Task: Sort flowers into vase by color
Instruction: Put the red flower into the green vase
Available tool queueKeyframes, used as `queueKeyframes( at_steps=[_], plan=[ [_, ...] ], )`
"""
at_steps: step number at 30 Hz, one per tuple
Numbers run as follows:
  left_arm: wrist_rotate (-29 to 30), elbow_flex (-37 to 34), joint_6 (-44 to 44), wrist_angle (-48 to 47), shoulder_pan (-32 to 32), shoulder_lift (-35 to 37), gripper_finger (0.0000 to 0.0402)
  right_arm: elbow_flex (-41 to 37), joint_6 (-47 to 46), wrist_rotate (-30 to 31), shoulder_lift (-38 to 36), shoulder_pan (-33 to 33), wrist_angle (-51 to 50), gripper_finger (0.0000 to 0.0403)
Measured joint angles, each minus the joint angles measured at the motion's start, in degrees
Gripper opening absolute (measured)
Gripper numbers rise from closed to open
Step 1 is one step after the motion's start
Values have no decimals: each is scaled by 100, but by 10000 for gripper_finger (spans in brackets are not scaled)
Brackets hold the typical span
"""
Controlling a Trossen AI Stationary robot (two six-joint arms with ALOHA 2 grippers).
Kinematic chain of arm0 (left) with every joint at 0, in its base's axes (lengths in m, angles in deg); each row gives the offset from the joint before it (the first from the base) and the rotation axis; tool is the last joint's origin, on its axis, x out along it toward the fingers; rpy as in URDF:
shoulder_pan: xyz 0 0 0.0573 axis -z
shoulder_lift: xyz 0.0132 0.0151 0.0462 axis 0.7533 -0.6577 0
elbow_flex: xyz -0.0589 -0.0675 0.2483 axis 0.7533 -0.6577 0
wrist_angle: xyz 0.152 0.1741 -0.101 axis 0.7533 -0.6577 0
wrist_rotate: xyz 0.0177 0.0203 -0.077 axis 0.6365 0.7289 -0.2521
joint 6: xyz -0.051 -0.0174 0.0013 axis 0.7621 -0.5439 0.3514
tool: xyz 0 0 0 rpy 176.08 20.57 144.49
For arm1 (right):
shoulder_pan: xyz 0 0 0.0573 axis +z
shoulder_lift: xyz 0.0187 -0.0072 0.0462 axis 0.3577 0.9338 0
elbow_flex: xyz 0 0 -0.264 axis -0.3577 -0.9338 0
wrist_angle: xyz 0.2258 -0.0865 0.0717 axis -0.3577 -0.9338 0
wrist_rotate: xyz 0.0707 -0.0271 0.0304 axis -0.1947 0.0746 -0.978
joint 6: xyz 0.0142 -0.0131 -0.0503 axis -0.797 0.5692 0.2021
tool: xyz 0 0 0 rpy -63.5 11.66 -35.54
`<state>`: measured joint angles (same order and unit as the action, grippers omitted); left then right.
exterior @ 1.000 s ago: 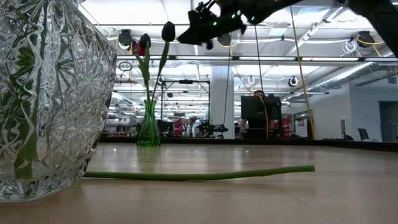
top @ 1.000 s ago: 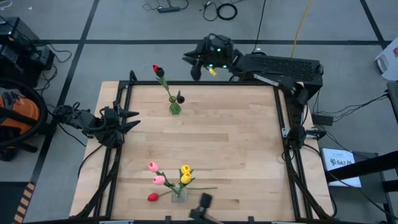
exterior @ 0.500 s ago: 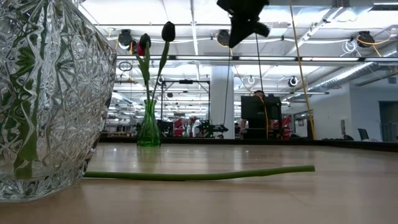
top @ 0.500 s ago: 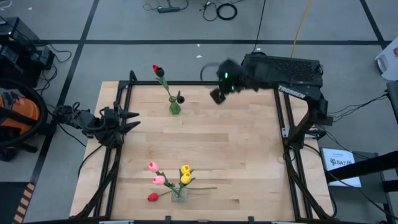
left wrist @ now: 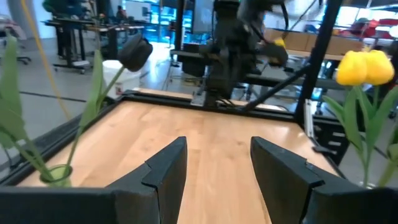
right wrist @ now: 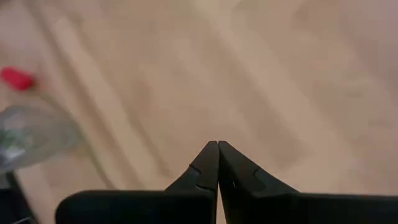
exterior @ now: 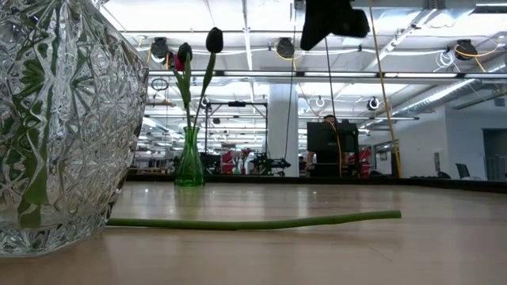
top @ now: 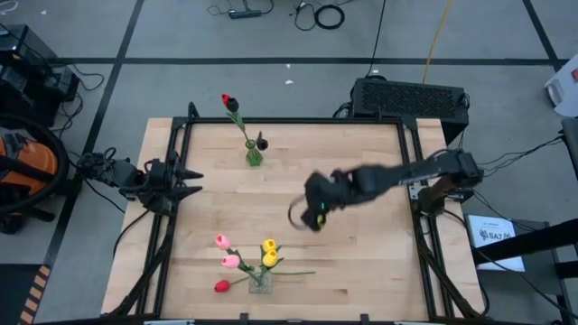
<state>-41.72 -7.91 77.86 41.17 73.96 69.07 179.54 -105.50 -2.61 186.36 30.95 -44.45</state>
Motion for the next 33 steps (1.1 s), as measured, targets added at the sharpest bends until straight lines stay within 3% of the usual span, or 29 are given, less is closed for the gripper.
queueKeyframes(
  at_steps=[8, 11, 16, 23, 33],
  plan=[
    [-111, 0, 278, -48, -1, 1, 185, -2124, -714, -20, 7, 1106, 3650, 0],
    [-132, 0, 275, -60, -1, 0, 185, -2648, -954, 24, 7, 1328, 4522, 5],
    [-132, 0, 274, -68, -1, -1, 185, -2956, -815, 31, 18, 1545, 4862, 27],
    [-99, 0, 271, -117, 0, 1, 185, -2892, 332, 33, 503, 1560, 5601, 67],
    [111, 0, 276, -494, 0, -1, 185, -2425, 1782, 13, 1200, 1551, 5767, 129]
  ],
)
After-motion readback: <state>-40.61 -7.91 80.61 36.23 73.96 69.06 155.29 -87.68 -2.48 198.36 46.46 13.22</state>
